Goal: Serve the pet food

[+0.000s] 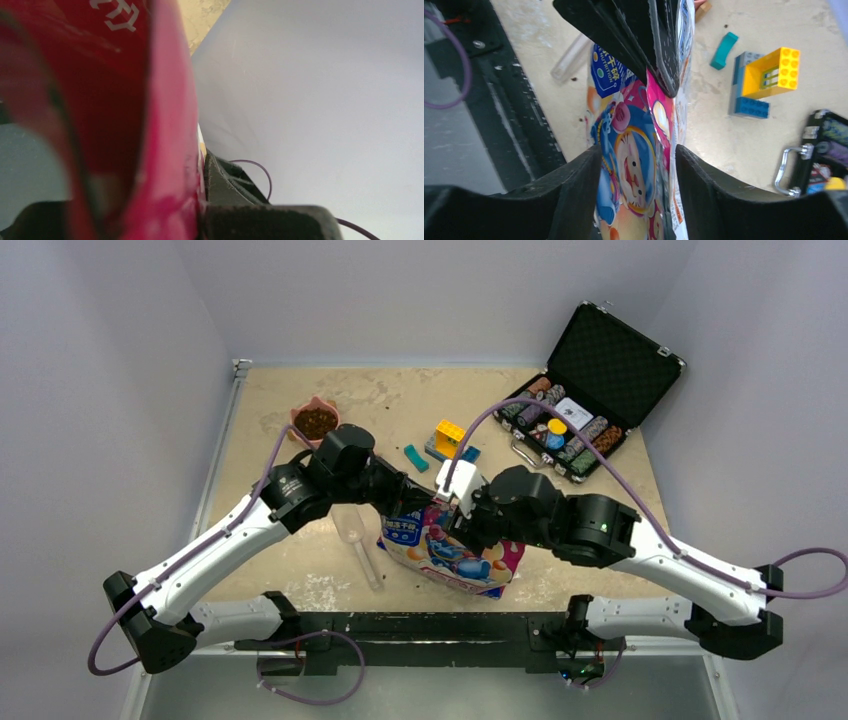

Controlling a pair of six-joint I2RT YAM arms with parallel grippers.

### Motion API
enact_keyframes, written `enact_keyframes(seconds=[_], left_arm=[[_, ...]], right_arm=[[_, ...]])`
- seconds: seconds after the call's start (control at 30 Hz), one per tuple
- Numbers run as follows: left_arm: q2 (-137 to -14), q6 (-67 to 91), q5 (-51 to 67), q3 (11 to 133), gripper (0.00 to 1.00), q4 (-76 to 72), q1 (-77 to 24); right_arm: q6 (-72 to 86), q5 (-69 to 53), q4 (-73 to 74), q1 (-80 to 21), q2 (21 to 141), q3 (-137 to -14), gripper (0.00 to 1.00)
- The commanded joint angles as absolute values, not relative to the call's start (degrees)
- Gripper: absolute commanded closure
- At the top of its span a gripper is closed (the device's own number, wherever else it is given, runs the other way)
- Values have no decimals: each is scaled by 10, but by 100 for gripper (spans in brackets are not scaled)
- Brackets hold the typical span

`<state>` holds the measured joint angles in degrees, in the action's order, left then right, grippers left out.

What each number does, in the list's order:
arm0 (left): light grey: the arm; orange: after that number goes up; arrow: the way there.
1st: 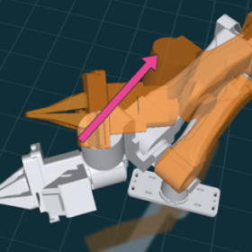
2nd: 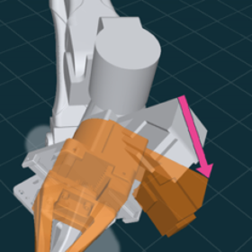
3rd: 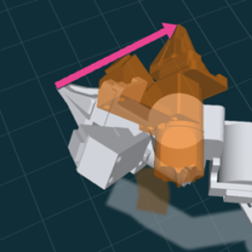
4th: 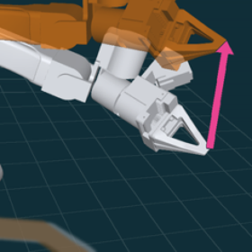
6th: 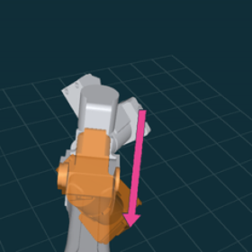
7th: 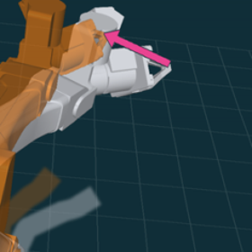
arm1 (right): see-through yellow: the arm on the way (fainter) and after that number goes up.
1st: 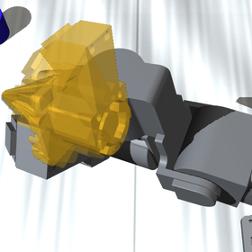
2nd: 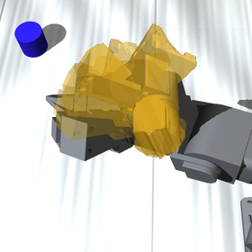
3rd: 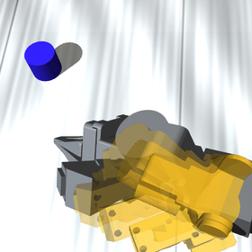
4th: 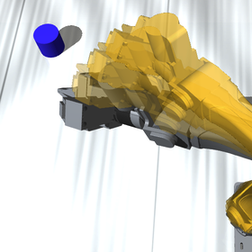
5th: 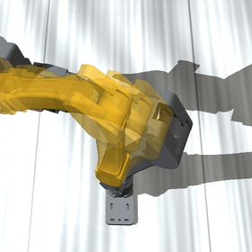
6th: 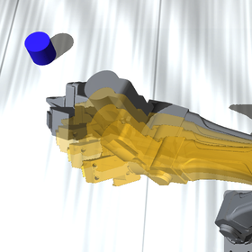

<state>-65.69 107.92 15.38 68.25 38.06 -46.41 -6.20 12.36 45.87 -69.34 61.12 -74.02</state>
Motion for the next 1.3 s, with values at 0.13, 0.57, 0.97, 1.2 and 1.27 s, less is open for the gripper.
enact_keyframes(seconds=[0.13, 0.57, 0.97, 1.2, 1.27], left_arm=[[-607, 1077, 81, 638, 100, 329, -468], [-559, 1092, 52, 610, 58, 399, -437], [-554, 1082, 36, 613, 100, 366, -399], [-586, 1091, 85, 665, 100, 412, -395], [-590, 1110, 95, 676, 100, 442, -396]], right_arm=[[-188, 481, 292, -773, 654, -689, 100], [-82, 267, 366, -767, 584, -695, 100], [-56, 295, 386, -767, 604, -709, 100], [-109, 242, 347, -766, 642, -715, 84], [-135, 269, 320, -766, 666, -726, 75]])
